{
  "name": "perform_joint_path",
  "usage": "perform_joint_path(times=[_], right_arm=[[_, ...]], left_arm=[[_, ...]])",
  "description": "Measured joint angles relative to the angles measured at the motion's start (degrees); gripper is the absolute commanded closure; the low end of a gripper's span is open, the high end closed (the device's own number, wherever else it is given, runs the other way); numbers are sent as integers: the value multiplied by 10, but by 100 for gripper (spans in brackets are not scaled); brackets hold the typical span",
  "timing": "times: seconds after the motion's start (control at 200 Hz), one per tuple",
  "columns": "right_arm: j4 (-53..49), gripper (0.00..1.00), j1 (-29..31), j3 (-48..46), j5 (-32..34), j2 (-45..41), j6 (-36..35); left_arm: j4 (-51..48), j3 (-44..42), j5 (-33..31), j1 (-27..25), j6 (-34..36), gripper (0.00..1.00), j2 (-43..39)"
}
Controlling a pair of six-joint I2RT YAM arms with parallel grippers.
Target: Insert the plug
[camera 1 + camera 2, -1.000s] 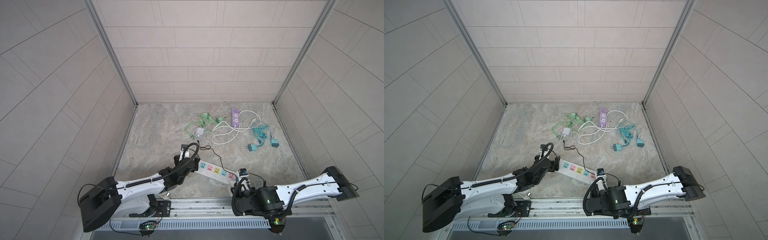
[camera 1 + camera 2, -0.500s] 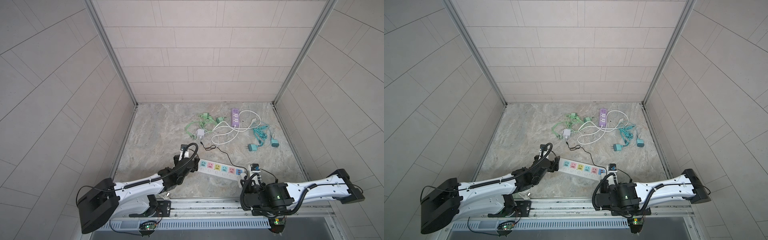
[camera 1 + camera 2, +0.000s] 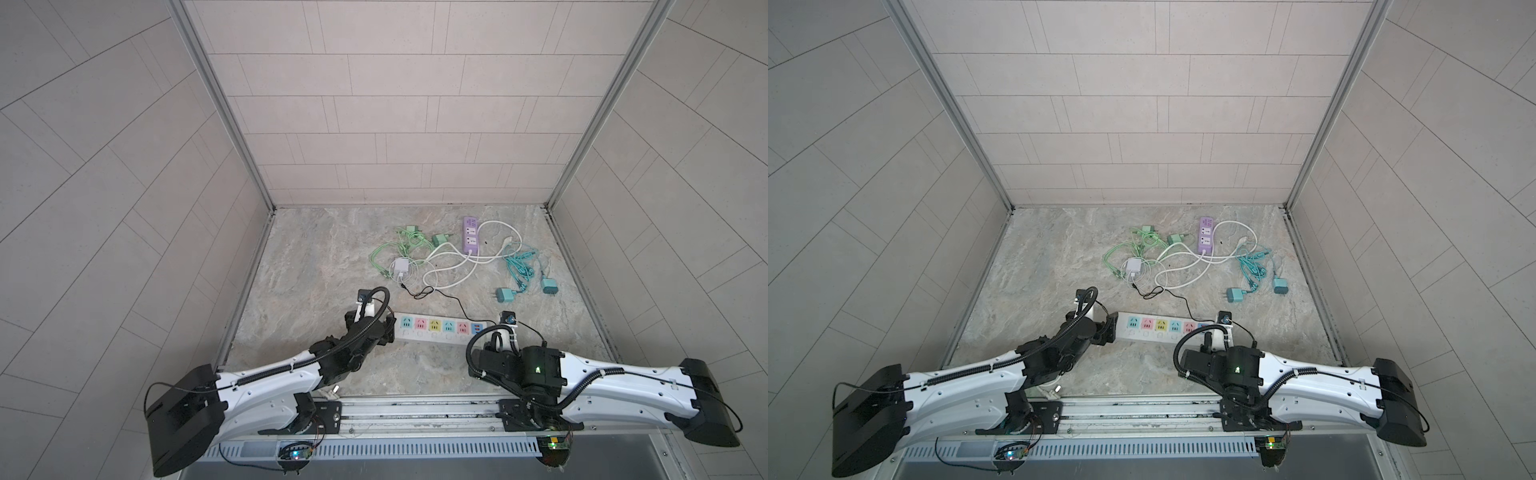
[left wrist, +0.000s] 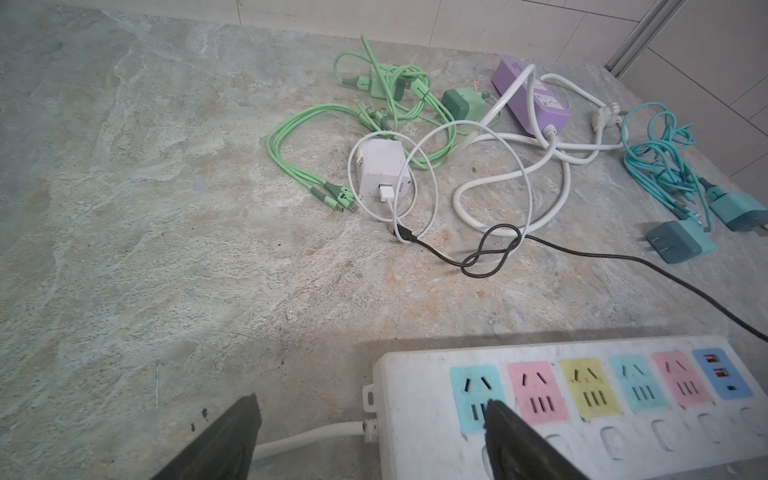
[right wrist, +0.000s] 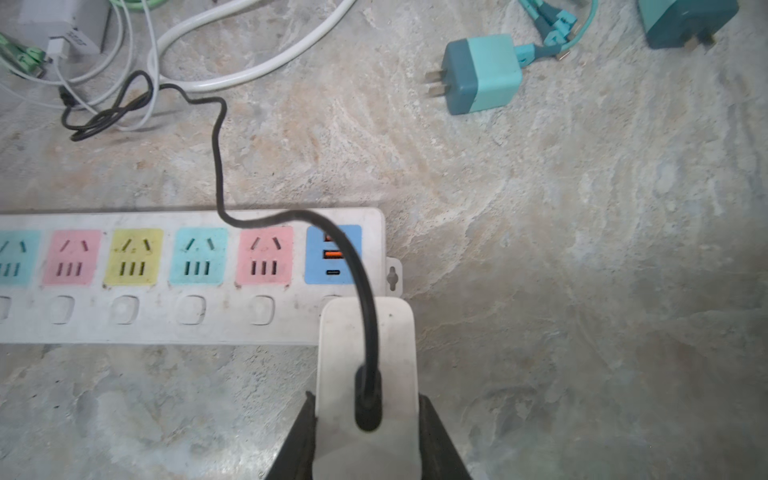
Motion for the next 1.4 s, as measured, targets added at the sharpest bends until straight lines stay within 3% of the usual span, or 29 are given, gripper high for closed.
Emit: perform_joint_path(times=[0.22,0.485,0.746,1.401], right_arm=[[1,100,-21,80,-18,-7,-83],[20,100,-35,139,-35,96,-139],[45,100,-55,148,-45,144,-147],[126,100,-138,120,-108,172,-195]], left_arm=[[-1,0,0,0,-2,10,-2],[-26,0,-2,1,-7,10,-34],[-63,-2,-10,2,-17,10,-89],[-75,-4,-11,4,-17,9,-98]])
